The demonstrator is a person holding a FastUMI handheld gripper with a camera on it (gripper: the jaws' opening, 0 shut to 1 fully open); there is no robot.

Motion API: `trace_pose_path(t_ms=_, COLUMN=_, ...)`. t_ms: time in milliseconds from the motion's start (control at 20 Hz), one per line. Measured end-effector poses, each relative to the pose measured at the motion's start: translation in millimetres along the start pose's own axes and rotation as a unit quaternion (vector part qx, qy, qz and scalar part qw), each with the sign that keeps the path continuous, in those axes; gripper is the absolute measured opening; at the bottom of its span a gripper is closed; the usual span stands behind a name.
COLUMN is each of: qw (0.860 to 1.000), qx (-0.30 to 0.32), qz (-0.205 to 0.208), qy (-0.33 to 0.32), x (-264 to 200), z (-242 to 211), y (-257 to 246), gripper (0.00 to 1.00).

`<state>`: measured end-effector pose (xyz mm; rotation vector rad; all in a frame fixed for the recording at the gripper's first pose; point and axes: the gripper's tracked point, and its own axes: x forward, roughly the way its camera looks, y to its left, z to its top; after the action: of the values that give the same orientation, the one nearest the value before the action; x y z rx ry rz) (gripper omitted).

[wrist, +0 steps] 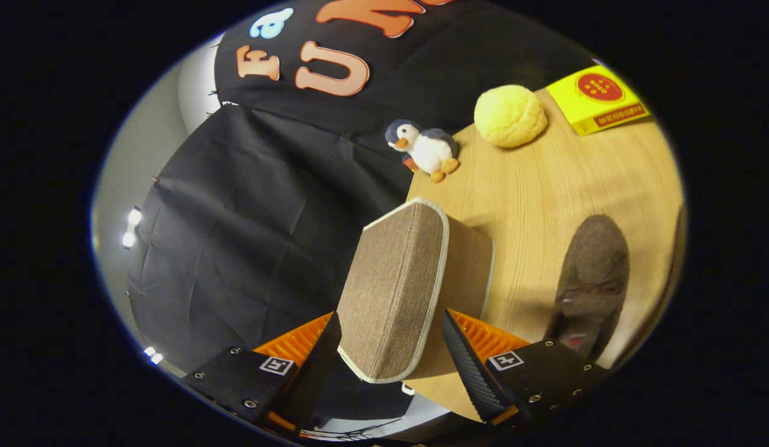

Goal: Open the storage box then place both shoes into the box .Put the left shoe in first, then the right shoe, with the right side of both shoes facing outward in a uniform manner.

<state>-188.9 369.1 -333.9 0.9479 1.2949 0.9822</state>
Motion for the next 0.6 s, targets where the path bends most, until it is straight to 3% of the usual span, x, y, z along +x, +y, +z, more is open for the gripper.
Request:
trace_pose_path(t_ms=150, qw=0.999, qx=0.032, qz=0.041, qy=0.015, x=23.3, z=-8.7, y=1.5, gripper=0.97)
trace_pose_path(t_ms=600, qw=0.994, qx=0.066, qz=0.080, qy=0.022, x=58.1, z=-20.3, y=2.0, gripper=0.97)
